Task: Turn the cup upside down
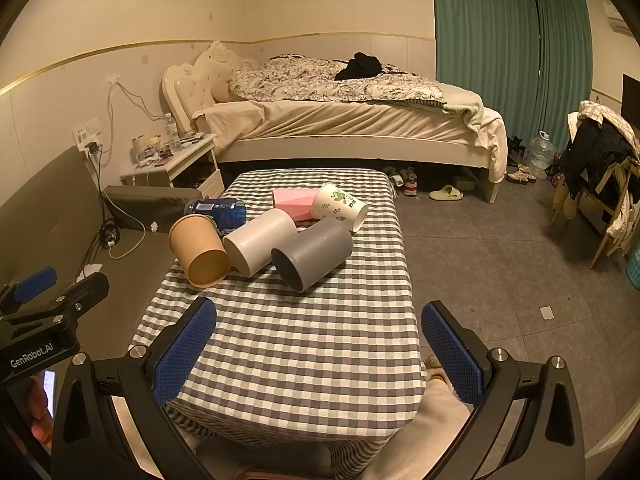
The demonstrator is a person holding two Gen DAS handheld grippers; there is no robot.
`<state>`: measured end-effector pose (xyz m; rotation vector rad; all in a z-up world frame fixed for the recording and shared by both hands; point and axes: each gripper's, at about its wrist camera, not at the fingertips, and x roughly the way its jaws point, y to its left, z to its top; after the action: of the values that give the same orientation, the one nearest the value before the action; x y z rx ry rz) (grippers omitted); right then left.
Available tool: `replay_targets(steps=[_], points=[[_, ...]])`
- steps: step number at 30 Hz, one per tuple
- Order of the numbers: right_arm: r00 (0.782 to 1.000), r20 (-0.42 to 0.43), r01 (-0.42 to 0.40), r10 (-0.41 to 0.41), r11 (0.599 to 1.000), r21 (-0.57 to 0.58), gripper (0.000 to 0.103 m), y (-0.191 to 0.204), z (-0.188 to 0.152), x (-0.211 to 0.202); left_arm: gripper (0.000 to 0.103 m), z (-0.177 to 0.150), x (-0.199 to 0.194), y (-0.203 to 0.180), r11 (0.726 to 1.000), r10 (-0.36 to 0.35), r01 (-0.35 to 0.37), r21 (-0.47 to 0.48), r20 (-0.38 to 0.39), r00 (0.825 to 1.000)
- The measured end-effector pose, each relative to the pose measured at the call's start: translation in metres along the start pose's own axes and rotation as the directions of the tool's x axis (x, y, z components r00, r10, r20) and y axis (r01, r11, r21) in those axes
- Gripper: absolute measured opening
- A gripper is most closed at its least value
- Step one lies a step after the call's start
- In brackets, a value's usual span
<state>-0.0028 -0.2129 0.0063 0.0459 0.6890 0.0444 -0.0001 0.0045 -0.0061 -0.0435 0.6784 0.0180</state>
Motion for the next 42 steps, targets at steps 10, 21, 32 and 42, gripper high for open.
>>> replay_targets(steps=[10,21,32,42], points=[[1.000,0.000,0.000,0.000,1.000,-0.007,0.103,0.0010,0.0007,-0.0015,0.103,-0.0002,0.0000,0.0001,1.000,0.001,-0.001,0.001,-0.001,1.000],[1.000,-0.003,-0.003,0.003,1.000,-0.004,0.103,0.0011,-0.0015,-0.0006,0.103,0.0002,0.0000,0.0000,1.000,0.001,-0.001,0.001,0.000,1.000],[1.000,-0.004,-0.005,0.005,1.000,-0.004,0.103,0.0007,-0.0022,-0.0002,0.103,0.0000,0.0001,0.0000,1.000,0.002,-0.002,0.003,-0.001,1.000],[1.000,-0.004,-0.005,0.005,1.000,-0.005,0.103,0.0007,-0.0018,-0.0002,0.103,0.0000,0.0001,0.0001,1.000,0.002,-0.002,0.003,-0.002,1.000]])
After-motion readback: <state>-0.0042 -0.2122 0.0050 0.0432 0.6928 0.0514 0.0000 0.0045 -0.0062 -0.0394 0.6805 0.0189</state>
